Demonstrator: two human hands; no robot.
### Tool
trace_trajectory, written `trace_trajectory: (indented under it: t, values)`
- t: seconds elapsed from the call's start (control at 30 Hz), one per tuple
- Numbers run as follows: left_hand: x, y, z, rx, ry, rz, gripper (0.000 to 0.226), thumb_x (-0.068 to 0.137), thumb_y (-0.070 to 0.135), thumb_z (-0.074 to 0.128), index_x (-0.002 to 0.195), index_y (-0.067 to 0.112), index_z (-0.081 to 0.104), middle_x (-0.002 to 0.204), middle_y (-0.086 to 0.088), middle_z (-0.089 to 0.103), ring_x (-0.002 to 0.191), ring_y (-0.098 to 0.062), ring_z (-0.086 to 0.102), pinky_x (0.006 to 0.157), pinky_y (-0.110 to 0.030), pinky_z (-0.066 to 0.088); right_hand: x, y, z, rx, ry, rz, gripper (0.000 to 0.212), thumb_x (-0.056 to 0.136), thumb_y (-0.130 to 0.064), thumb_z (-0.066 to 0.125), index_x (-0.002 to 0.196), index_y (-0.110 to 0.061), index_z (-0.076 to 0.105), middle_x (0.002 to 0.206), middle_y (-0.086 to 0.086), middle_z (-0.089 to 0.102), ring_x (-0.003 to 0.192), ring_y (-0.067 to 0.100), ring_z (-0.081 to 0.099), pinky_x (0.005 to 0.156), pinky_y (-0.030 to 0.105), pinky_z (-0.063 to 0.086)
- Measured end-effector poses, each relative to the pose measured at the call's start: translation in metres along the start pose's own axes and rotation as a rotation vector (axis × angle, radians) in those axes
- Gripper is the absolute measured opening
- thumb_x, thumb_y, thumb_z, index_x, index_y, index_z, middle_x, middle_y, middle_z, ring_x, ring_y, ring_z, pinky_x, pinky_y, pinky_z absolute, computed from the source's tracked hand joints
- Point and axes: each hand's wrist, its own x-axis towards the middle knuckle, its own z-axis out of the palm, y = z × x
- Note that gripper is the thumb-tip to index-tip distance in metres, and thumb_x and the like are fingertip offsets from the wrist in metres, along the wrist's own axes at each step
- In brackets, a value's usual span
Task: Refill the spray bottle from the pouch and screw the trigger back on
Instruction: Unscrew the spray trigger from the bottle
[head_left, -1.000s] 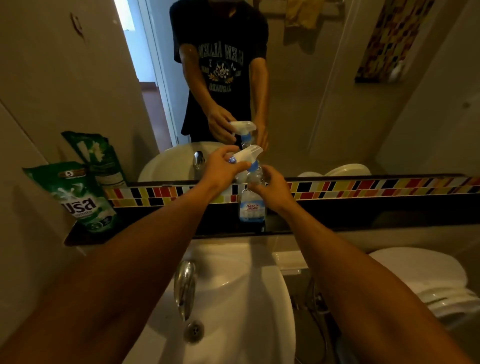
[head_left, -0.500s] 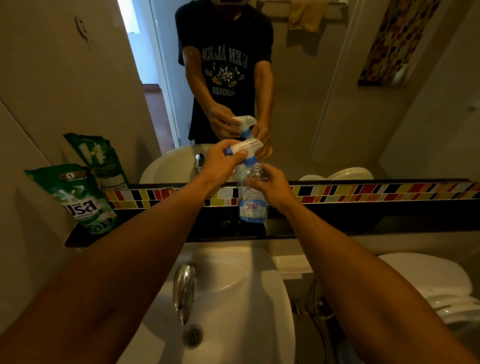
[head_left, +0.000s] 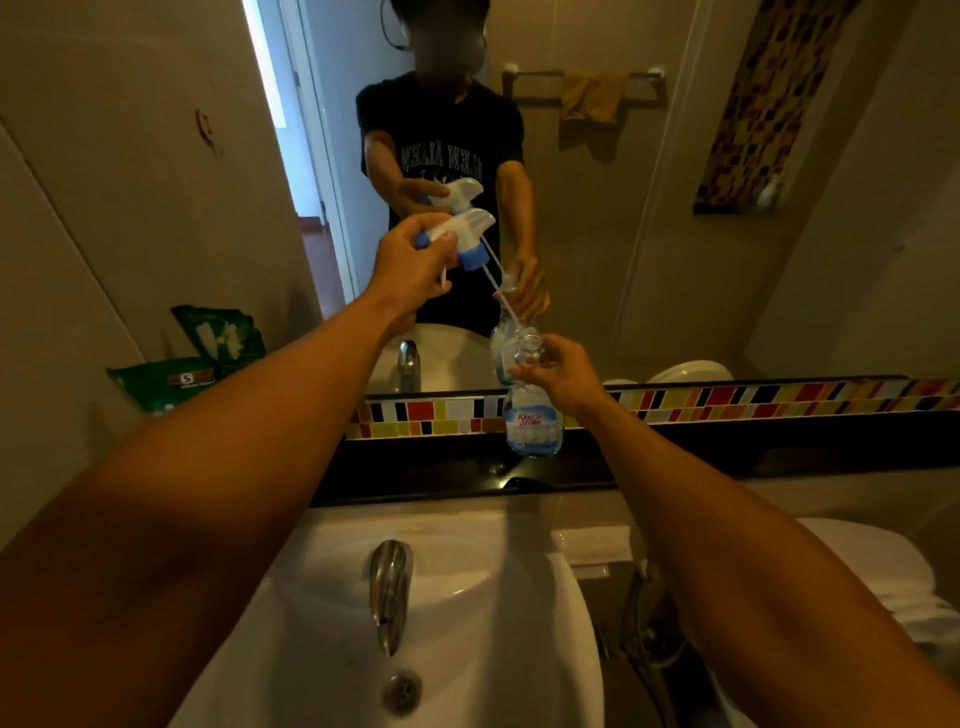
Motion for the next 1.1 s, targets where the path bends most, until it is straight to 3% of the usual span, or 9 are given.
trace_trajectory:
  t: [0.07,0.17,0.23,0.37,0.47,0.63,0.83,1.0,1.1]
  values:
    - [0.000,0.008,-0.012,-0.027,0.014,-0.001,0.030,0.098,0.016,0.058,0.128,0.015,0.058,0.114,-0.010,0.062,0.088,-0.013,0.067,0.075,-0.030,0.057,-0.002,-0.003,0.000,-0.002,0.015,-0.002,0.042,0.090,-0.005,0.075,0.128,-0.012,0.061,0.109,-0.007,0.069,0.096,0.002,0.065,0.079,0.019,0.052]
    - [0.000,0.015,-0.030,-0.076,0.027,-0.021,0.028,0.098,0.018,0.058,0.126,0.020,0.058,0.128,-0.012,0.060,0.105,-0.023,0.066,0.085,-0.036,0.058,-0.004,-0.007,0.001,-0.010,0.023,-0.001,0.044,0.089,-0.005,0.075,0.131,-0.010,0.060,0.109,-0.006,0.069,0.098,0.004,0.066,0.084,0.024,0.054]
    - [-0.003,0.017,-0.041,-0.090,0.032,-0.019,0.024,0.098,0.020,0.058,0.122,0.024,0.057,0.132,-0.010,0.058,0.112,-0.024,0.065,0.082,-0.033,0.061,-0.006,-0.009,0.002,-0.011,0.029,0.002,0.044,0.089,-0.005,0.075,0.130,-0.010,0.060,0.110,-0.005,0.069,0.100,0.008,0.067,0.091,0.032,0.056]
    - [-0.006,0.015,-0.059,-0.079,0.081,-0.015,0.027,0.099,0.022,0.059,0.126,0.021,0.057,0.118,-0.002,0.062,0.100,-0.016,0.066,0.069,-0.019,0.057,-0.007,-0.014,0.005,-0.020,0.045,0.011,0.042,0.089,-0.006,0.076,0.128,-0.011,0.061,0.116,0.002,0.070,0.106,0.018,0.068,0.098,0.043,0.056]
    - [-0.008,0.009,-0.072,-0.003,0.138,-0.001,0.032,0.099,0.026,0.057,0.130,0.018,0.058,0.115,-0.001,0.060,0.093,-0.012,0.060,0.064,-0.017,0.053,-0.008,-0.016,0.006,-0.017,0.050,0.021,0.039,0.089,-0.007,0.076,0.124,-0.015,0.062,0.123,0.008,0.070,0.113,0.025,0.068,0.102,0.050,0.055]
    - [-0.013,0.002,-0.094,0.043,0.193,-0.051,0.038,0.099,0.030,0.056,0.135,0.017,0.057,0.105,0.002,0.061,0.090,-0.012,0.059,0.070,-0.020,0.051,-0.008,-0.024,0.009,-0.025,0.072,0.029,0.039,0.088,-0.005,0.076,0.125,-0.011,0.063,0.121,0.011,0.071,0.112,0.028,0.069,0.101,0.052,0.055]
    - [-0.027,-0.010,-0.115,-0.012,0.239,-0.091,0.035,0.100,0.025,0.055,0.133,0.011,0.058,0.097,-0.001,0.061,0.078,-0.009,0.058,0.064,-0.018,0.052,-0.008,-0.032,0.012,-0.026,0.094,0.033,0.040,0.088,-0.001,0.075,0.126,-0.005,0.061,0.122,0.018,0.069,0.114,0.034,0.068,0.100,0.050,0.055]
    - [-0.036,-0.024,-0.128,-0.145,0.316,-0.192,0.032,0.099,0.020,0.057,0.130,0.015,0.062,0.103,-0.004,0.064,0.086,-0.012,0.061,0.087,-0.030,0.054,-0.008,-0.032,0.014,-0.024,0.097,0.034,0.039,0.088,-0.003,0.076,0.125,-0.008,0.062,0.121,0.016,0.071,0.111,0.032,0.069,0.100,0.053,0.055]
    - [-0.043,-0.037,-0.134,-0.170,0.354,-0.239,0.029,0.099,0.018,0.057,0.127,0.014,0.063,0.101,-0.006,0.066,0.079,-0.011,0.061,0.078,-0.026,0.054,-0.010,-0.032,0.016,-0.005,0.084,0.027,0.039,0.089,-0.003,0.075,0.125,-0.007,0.062,0.121,0.014,0.071,0.110,0.029,0.070,0.099,0.052,0.056]
